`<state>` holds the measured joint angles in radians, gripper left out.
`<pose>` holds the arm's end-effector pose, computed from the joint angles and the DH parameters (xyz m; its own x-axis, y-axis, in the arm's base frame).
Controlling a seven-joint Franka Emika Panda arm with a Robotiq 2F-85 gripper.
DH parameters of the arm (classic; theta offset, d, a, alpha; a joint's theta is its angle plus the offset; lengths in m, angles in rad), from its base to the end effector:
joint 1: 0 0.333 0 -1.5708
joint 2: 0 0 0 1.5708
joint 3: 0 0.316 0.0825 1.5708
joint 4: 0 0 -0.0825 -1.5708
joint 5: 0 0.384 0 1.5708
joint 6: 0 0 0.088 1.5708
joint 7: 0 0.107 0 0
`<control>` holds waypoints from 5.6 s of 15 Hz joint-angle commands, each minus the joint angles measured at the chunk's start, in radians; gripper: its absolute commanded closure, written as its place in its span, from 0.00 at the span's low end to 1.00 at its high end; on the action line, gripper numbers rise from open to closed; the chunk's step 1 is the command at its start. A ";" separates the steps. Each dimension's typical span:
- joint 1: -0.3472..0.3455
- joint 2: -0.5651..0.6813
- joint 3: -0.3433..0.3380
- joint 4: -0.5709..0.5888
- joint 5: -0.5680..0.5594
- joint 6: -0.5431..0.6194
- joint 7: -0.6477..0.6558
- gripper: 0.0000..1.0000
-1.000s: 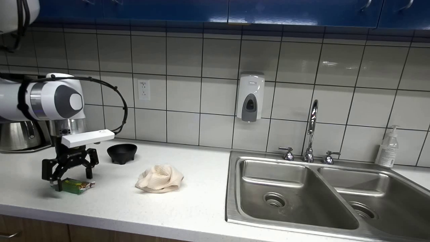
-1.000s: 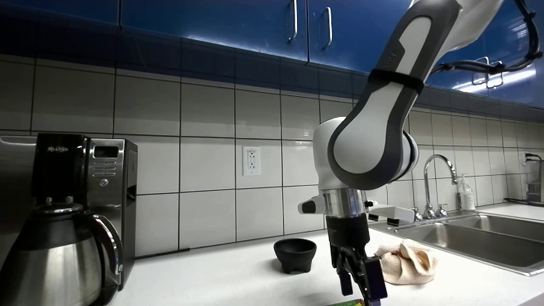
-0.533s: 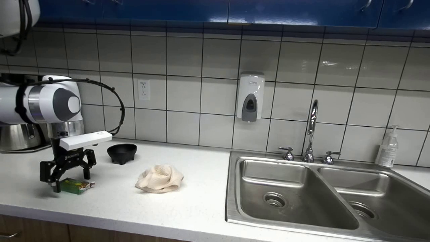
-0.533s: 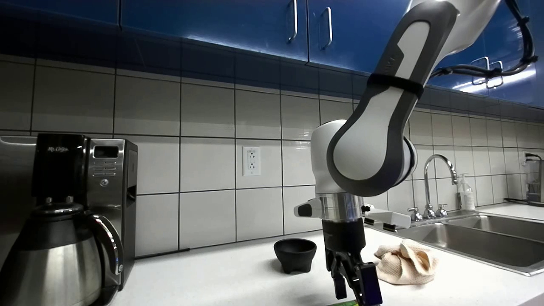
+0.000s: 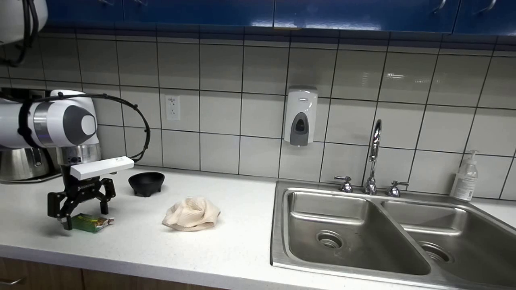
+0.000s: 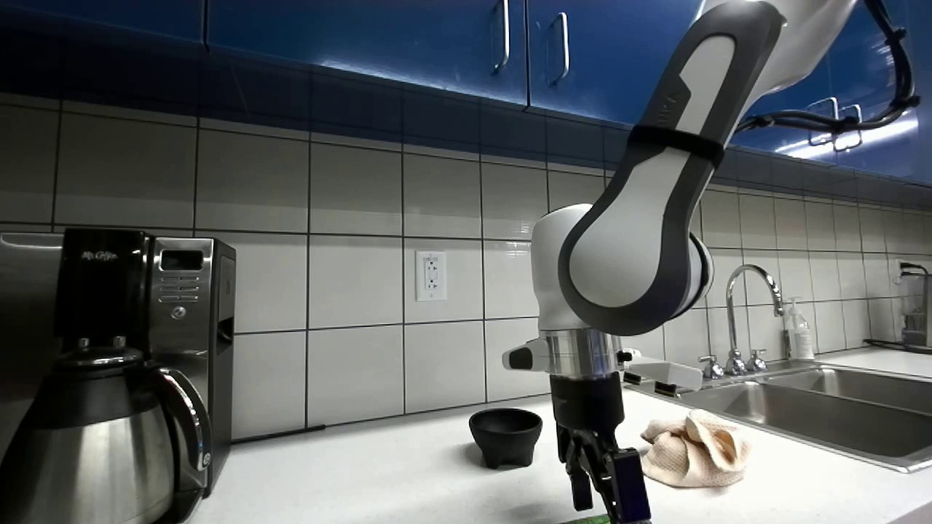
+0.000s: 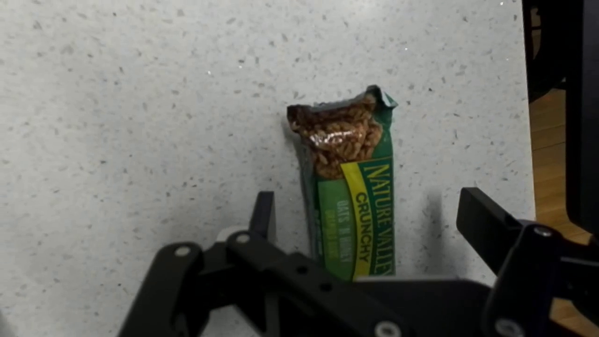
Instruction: Pick up the green rectangular object and put it in the black bowl
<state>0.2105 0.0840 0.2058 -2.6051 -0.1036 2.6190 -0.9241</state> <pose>0.3927 0.1780 0.2195 0.1370 0.9885 -0.0640 0.9895 -0.1396 -0.0378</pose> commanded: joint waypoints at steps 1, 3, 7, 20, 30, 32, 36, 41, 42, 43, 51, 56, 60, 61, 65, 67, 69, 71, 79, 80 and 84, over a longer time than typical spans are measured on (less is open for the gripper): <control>-0.012 0.000 0.012 0.001 -0.001 -0.002 0.001 0.00; -0.012 0.000 0.012 0.001 -0.001 -0.002 0.001 0.00; -0.007 0.004 0.012 0.005 -0.021 0.009 0.007 0.00; -0.008 0.044 0.016 0.010 -0.102 0.072 0.004 0.00; -0.014 0.046 0.018 0.012 -0.101 0.081 0.000 0.65; -0.013 0.040 0.015 0.012 -0.109 0.082 0.005 0.80; -0.012 0.012 0.014 0.000 -0.119 0.077 0.012 0.84; -0.014 -0.046 0.014 0.000 -0.103 0.070 0.014 0.84; -0.014 -0.058 0.012 0.003 -0.102 0.068 0.013 0.84; -0.014 -0.070 0.009 0.007 -0.105 0.067 0.019 0.84; -0.032 -0.087 -0.038 0.090 -0.128 0.041 0.054 0.84; -0.059 -0.071 -0.074 0.154 -0.168 0.017 0.105 0.84; -0.082 -0.049 -0.101 0.210 -0.237 -0.028 0.169 0.84; -0.085 -0.039 -0.105 0.227 -0.255 -0.043 0.189 0.84; -0.091 0.007 -0.116 0.305 -0.314 -0.122 0.252 0.84; -0.090 0.037 -0.118 0.345 -0.326 -0.159 0.272 0.84; -0.088 0.065 -0.117 0.378 -0.325 -0.188 0.278 0.84; -0.087 0.090 -0.117 0.406 -0.325 -0.209 0.281 0.84; -0.081 0.144 -0.114 0.494 -0.323 -0.268 0.281 0.84; -0.079 0.147 -0.112 0.502 -0.322 -0.273 0.280 0.84; -0.063 0.162 -0.098 0.531 -0.325 -0.295 0.281 0.84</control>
<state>0.1372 0.2242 0.0913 -2.1224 -0.3984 2.3753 -0.6749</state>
